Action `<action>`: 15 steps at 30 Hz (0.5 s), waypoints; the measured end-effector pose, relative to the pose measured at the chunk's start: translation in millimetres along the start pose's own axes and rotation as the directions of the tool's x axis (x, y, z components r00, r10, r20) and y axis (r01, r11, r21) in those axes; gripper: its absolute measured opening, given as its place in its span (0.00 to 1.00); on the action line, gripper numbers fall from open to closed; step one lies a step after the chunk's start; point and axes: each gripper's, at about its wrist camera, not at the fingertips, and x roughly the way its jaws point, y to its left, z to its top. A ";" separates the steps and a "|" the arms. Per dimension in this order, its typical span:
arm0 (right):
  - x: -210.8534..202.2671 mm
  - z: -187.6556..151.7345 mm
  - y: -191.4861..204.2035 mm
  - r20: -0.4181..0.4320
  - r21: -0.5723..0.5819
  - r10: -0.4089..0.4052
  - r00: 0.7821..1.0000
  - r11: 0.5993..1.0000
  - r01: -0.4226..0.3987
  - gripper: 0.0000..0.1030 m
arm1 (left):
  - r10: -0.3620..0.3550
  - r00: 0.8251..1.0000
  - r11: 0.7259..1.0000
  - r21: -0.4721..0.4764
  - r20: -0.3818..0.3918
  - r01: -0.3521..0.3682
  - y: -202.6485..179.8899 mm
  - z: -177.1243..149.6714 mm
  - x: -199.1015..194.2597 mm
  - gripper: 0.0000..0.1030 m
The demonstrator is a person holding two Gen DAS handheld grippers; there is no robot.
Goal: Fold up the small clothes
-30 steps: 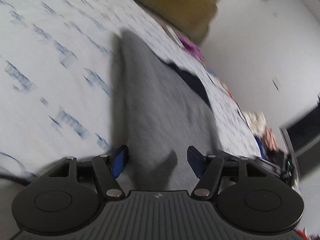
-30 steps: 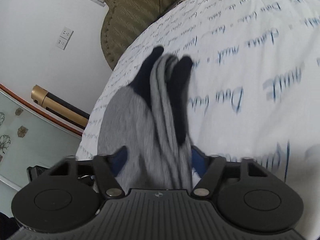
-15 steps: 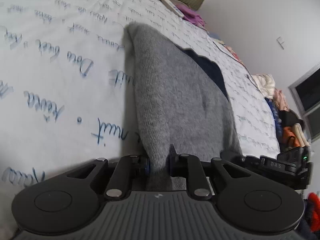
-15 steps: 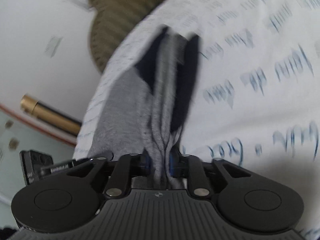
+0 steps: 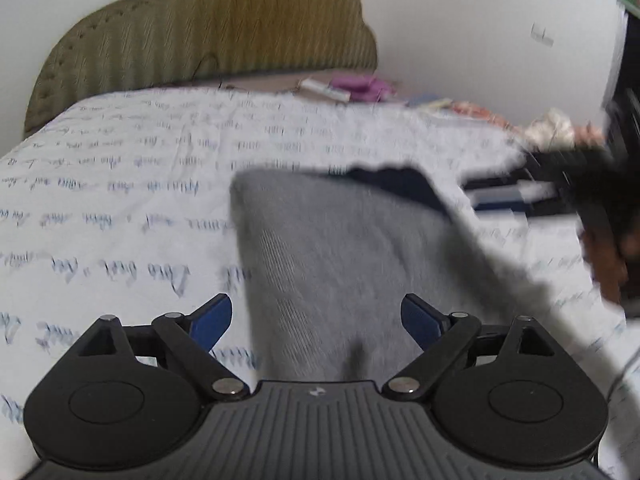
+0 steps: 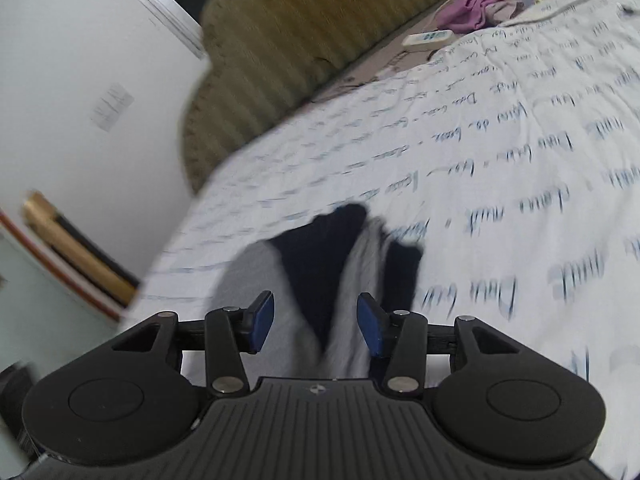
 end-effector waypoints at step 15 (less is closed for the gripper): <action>29.3 -21.5 -25.6 -0.041 0.042 0.005 0.999 0.999 -0.003 0.22 | -0.054 0.992 0.998 -0.020 -0.118 0.052 2.3 -20.2 32.1 0.82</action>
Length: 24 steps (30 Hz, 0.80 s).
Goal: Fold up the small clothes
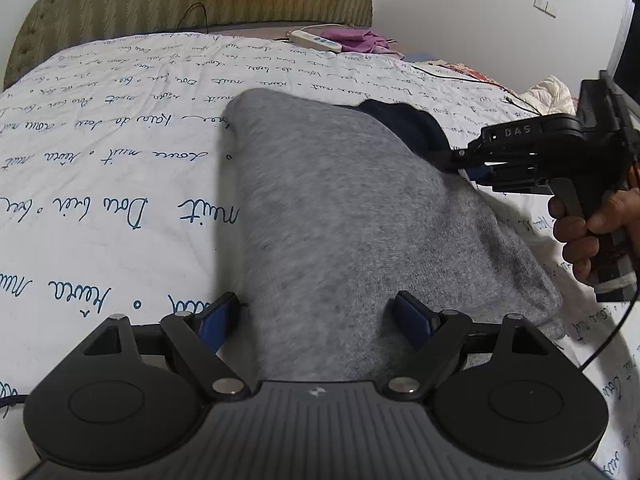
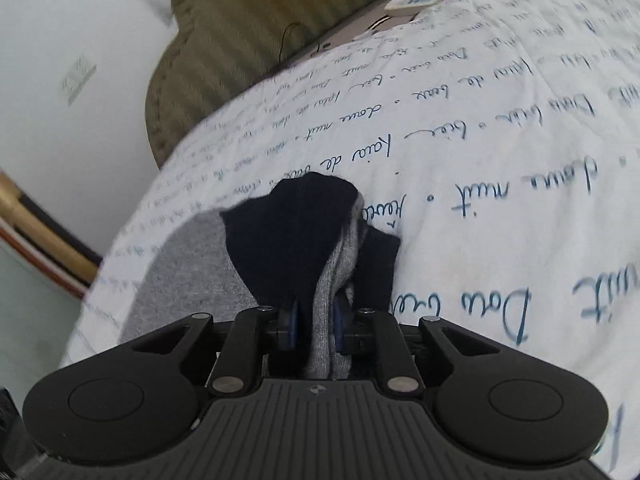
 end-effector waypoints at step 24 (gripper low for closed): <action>-75.1 -96.3 43.4 -0.055 -0.048 0.047 0.997 0.998 -0.050 0.16 | -0.063 0.998 0.996 -0.060 0.033 0.064 26.3 -7.4 -31.9 0.14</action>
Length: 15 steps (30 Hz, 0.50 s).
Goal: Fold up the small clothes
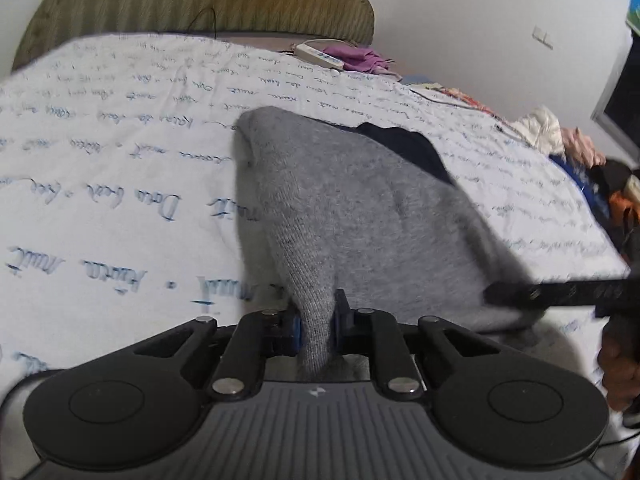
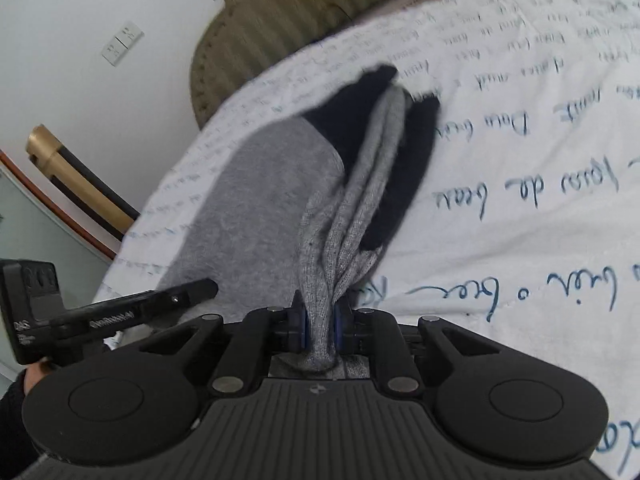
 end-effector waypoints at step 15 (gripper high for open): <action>-36.9 -64.3 62.9 0.174 -0.087 -0.382 0.908 0.912 0.400 0.96 | 0.103 0.985 0.993 0.048 0.137 -0.110 -20.9 -40.4 -55.6 0.79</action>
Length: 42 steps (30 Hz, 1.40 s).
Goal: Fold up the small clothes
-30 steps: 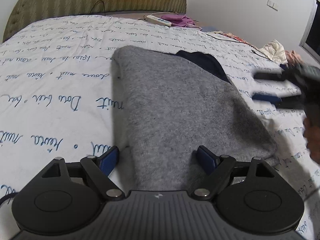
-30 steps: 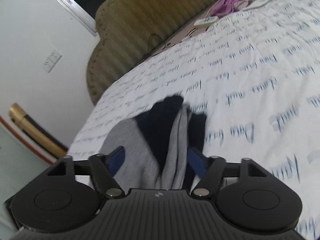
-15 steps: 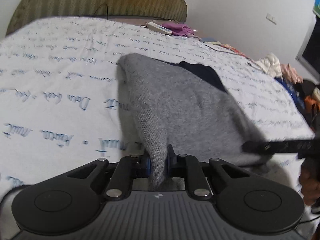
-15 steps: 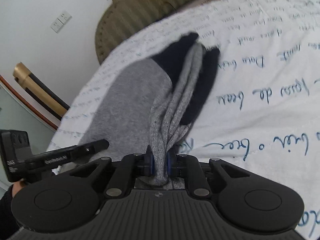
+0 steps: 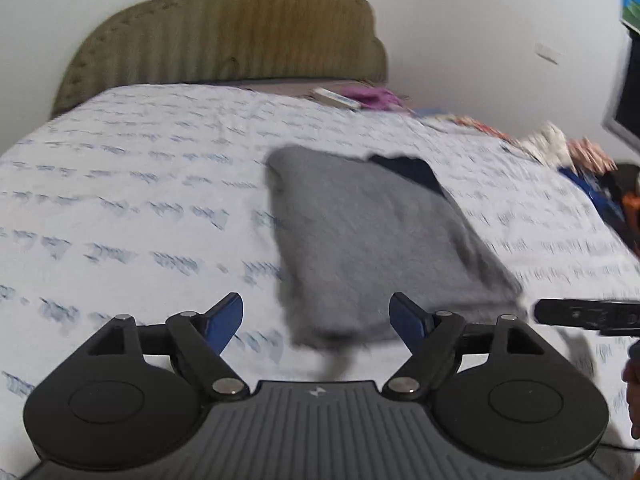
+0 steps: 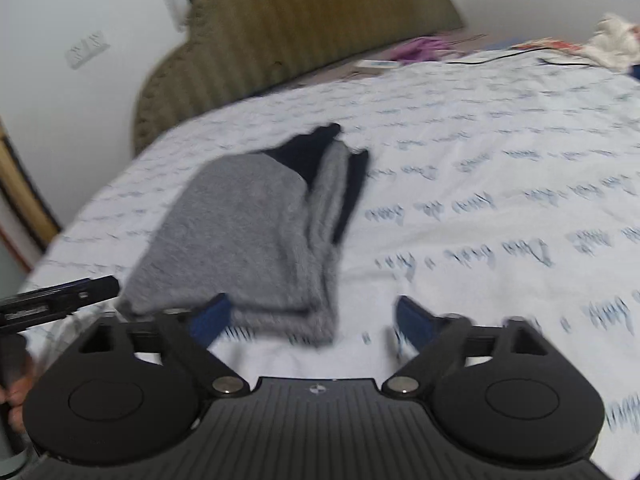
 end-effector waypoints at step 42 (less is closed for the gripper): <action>41.5 -46.5 45.6 0.043 -0.016 -0.311 0.950 0.950 0.311 1.00 | 0.119 0.992 0.987 0.114 -0.043 -0.113 -23.9 -32.6 30.5 1.00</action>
